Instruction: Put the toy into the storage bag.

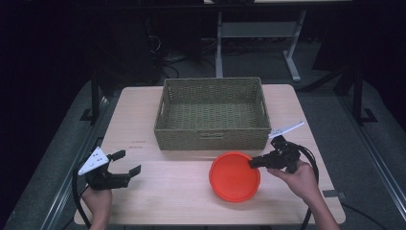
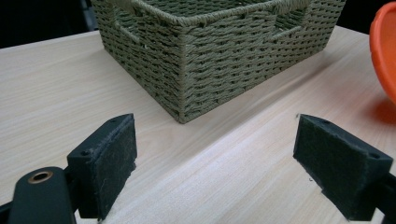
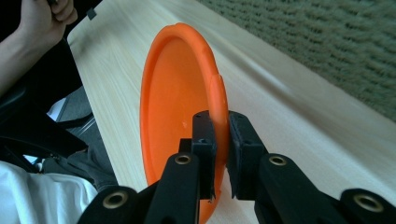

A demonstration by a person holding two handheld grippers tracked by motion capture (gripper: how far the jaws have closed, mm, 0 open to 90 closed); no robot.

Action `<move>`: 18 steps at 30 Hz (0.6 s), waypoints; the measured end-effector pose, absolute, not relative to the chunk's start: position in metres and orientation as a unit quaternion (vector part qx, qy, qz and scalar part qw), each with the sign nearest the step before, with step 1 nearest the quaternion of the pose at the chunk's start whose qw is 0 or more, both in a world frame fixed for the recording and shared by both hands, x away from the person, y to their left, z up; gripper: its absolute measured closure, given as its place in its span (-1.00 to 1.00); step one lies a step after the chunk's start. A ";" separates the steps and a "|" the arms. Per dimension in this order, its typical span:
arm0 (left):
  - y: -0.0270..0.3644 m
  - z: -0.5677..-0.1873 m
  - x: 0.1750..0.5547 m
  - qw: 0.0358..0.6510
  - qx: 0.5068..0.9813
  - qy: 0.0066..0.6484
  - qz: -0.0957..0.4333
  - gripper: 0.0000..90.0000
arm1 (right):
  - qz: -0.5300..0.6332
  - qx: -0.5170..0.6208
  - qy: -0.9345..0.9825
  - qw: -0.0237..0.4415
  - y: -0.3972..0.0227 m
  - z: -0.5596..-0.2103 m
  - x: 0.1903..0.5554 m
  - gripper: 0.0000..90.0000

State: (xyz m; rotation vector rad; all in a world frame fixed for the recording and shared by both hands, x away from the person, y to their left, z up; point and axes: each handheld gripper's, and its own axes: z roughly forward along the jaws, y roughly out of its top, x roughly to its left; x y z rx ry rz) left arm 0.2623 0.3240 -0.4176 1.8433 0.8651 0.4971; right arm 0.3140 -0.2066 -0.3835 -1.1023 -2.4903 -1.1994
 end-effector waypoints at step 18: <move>0.325 -0.419 0.265 0.503 0.757 0.362 0.206 -0.72 | -0.427 -0.373 -0.822 0.058 -0.207 -0.323 0.329 0.82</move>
